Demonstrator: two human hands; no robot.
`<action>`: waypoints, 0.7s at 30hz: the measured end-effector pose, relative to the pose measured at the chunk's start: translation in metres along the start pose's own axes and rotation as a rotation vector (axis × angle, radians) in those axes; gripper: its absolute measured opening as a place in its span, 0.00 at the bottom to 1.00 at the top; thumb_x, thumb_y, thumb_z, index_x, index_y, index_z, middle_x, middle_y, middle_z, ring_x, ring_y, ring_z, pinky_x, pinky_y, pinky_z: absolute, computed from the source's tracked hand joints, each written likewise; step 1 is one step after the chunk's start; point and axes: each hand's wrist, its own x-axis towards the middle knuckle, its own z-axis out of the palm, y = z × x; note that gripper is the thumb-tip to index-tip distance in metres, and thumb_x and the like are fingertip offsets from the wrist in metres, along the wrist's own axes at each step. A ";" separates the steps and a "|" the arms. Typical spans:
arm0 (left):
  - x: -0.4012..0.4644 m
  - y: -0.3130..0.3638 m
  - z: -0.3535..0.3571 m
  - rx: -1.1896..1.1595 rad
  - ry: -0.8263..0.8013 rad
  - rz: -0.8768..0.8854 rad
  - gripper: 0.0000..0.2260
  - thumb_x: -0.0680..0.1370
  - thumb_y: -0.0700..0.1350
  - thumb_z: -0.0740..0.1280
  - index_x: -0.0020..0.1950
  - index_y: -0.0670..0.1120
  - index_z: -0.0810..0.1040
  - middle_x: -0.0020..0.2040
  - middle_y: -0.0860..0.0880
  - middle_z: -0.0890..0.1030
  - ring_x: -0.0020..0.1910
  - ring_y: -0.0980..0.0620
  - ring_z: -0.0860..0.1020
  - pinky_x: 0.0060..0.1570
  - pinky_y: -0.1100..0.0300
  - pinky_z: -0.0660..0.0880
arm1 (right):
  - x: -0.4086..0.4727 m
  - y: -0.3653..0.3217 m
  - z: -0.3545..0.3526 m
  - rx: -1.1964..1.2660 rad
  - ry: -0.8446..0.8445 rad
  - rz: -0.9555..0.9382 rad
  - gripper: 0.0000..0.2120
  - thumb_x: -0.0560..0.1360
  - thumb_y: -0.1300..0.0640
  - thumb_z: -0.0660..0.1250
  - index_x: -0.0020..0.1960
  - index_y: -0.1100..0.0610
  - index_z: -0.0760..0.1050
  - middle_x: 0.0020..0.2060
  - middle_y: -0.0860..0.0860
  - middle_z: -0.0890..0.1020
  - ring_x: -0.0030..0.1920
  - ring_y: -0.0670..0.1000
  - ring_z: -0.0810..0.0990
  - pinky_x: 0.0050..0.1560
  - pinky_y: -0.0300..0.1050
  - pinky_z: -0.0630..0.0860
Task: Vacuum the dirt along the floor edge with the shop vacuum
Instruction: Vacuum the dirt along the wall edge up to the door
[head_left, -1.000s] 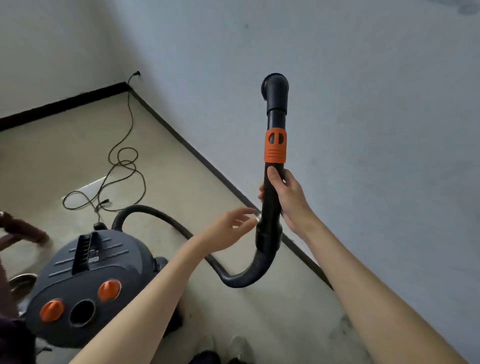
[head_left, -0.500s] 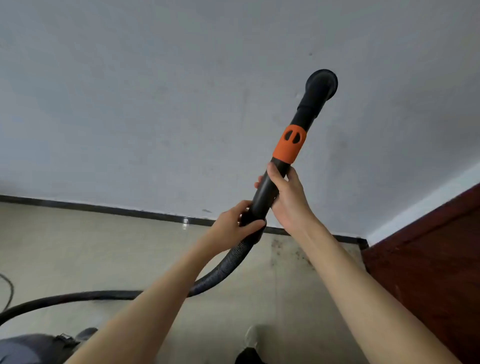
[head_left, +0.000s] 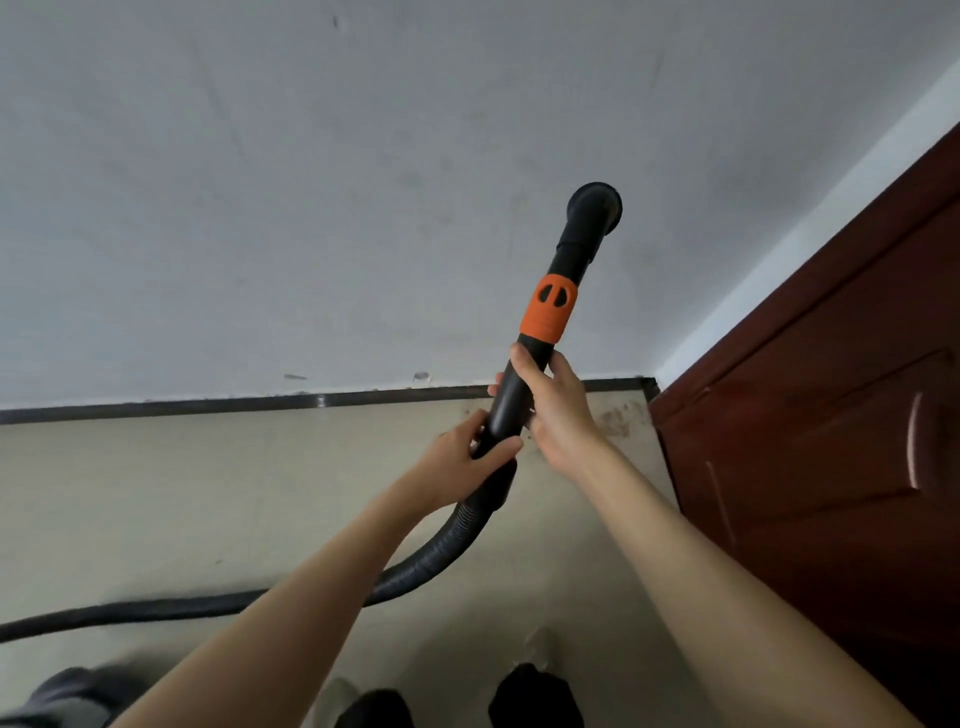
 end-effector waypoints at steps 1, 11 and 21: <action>0.016 -0.009 0.016 0.002 -0.011 -0.017 0.08 0.78 0.53 0.64 0.46 0.50 0.68 0.43 0.48 0.77 0.45 0.47 0.77 0.44 0.56 0.72 | 0.016 0.013 -0.015 0.011 0.012 0.029 0.03 0.78 0.57 0.66 0.51 0.54 0.73 0.39 0.55 0.79 0.42 0.54 0.81 0.55 0.55 0.78; 0.142 -0.169 0.116 -0.009 -0.117 -0.169 0.08 0.79 0.51 0.63 0.44 0.51 0.66 0.48 0.47 0.78 0.49 0.48 0.79 0.46 0.57 0.76 | 0.150 0.196 -0.082 -0.113 0.016 0.207 0.05 0.78 0.55 0.67 0.52 0.54 0.73 0.40 0.54 0.81 0.45 0.57 0.81 0.58 0.58 0.78; 0.273 -0.343 0.184 0.076 -0.199 -0.175 0.13 0.77 0.54 0.65 0.55 0.47 0.70 0.54 0.47 0.79 0.51 0.49 0.79 0.53 0.54 0.76 | 0.294 0.376 -0.124 -0.358 -0.045 0.217 0.09 0.76 0.49 0.68 0.50 0.55 0.77 0.50 0.55 0.81 0.56 0.59 0.80 0.63 0.58 0.74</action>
